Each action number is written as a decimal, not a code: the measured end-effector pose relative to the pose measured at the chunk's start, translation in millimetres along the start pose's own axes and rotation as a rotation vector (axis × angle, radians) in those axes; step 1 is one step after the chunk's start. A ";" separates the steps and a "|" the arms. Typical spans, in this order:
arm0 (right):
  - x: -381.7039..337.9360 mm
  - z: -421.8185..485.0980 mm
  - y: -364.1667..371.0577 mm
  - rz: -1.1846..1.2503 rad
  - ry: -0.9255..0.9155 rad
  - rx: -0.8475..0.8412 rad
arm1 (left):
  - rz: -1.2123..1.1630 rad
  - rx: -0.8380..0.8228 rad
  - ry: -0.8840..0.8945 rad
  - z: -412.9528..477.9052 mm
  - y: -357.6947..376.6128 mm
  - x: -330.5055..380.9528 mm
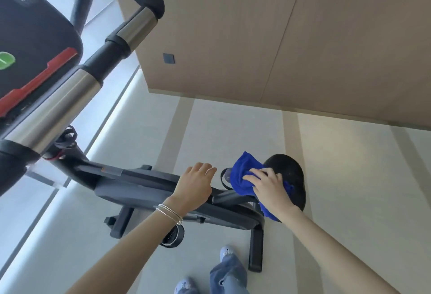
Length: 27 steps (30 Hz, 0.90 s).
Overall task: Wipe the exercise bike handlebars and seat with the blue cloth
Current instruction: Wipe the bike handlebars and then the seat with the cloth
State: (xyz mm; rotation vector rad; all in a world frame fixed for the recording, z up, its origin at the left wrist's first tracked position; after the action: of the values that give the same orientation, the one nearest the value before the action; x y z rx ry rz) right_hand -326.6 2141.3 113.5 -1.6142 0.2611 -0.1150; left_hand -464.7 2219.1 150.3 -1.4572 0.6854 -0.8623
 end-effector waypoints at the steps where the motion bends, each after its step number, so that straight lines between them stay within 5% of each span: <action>1: 1.6 -1.9 -0.8 -0.008 0.001 0.016 | -0.003 0.000 -0.008 0.9 1.9 -0.3; 10: -44.7 54.2 8.7 -0.016 -0.081 -0.070 | 0.002 0.015 -0.071 2.6 17.1 -0.9; 19: 23.2 1.7 -7.2 0.077 -0.100 -0.008 | 0.034 -0.010 -0.076 16.2 33.9 4.5; 27: 3.5 32.9 3.1 0.095 -0.030 -0.039 | 0.066 -0.100 -0.111 24.3 48.9 -1.7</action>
State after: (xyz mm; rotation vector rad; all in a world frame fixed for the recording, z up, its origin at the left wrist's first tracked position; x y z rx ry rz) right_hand -315.8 2172.2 108.0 -1.6376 0.3183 -0.0133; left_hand -441.4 2230.1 102.2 -1.5508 0.6975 -0.6997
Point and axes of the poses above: each hand's wrist, its own z-axis towards the middle knuckle, its own y-axis out of the palm, x = y × z, the point moved 10 cm from there along z, towards the middle knuckle, and after that the axes turned 1 degree about y, right-handed, at the moved point
